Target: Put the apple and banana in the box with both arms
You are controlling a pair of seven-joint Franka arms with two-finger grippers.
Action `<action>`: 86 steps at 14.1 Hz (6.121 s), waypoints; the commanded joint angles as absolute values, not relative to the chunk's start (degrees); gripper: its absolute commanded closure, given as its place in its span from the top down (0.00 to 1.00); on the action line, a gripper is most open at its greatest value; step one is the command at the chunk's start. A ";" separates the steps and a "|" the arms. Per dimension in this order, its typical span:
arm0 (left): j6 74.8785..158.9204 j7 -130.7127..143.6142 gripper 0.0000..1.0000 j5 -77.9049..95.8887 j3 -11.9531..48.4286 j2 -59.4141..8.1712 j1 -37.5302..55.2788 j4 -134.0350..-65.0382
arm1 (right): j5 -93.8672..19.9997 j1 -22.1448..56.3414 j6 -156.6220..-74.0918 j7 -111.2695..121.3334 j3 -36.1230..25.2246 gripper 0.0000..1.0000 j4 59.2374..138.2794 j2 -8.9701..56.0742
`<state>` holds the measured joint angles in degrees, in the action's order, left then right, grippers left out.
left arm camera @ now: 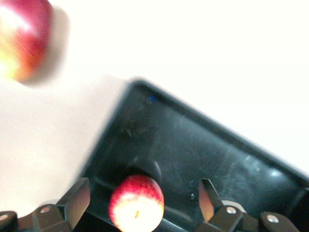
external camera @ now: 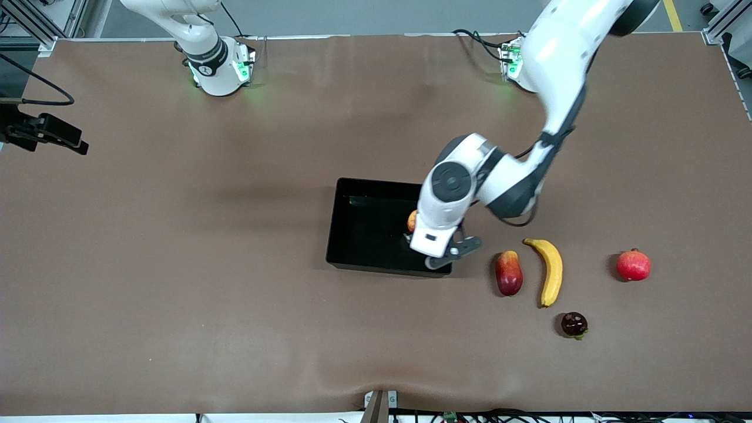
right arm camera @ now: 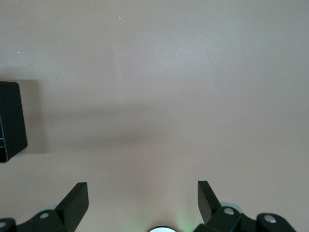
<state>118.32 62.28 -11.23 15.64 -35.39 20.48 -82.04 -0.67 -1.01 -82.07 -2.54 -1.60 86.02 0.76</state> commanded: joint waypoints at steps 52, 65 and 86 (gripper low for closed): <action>118.03 75.49 0.00 -10.28 23.48 -44.29 25.29 -78.75 | -1.67 -1.76 -83.58 -1.32 -0.79 1.00 84.29 2.20; 129.02 76.47 1.00 -11.77 18.73 -52.03 31.54 -78.75 | -1.93 -1.85 -83.41 -1.41 -0.79 1.00 84.37 2.20; 89.32 28.94 1.00 -10.99 16.96 -9.42 -0.52 -78.92 | -2.73 -1.76 -83.58 -1.32 -0.88 1.00 84.38 2.20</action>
<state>92.18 33.79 -11.21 16.43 -14.00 1.62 -76.59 -1.80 -1.08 -83.84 -1.85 -1.29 85.24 1.83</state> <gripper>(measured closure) 0.000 0.000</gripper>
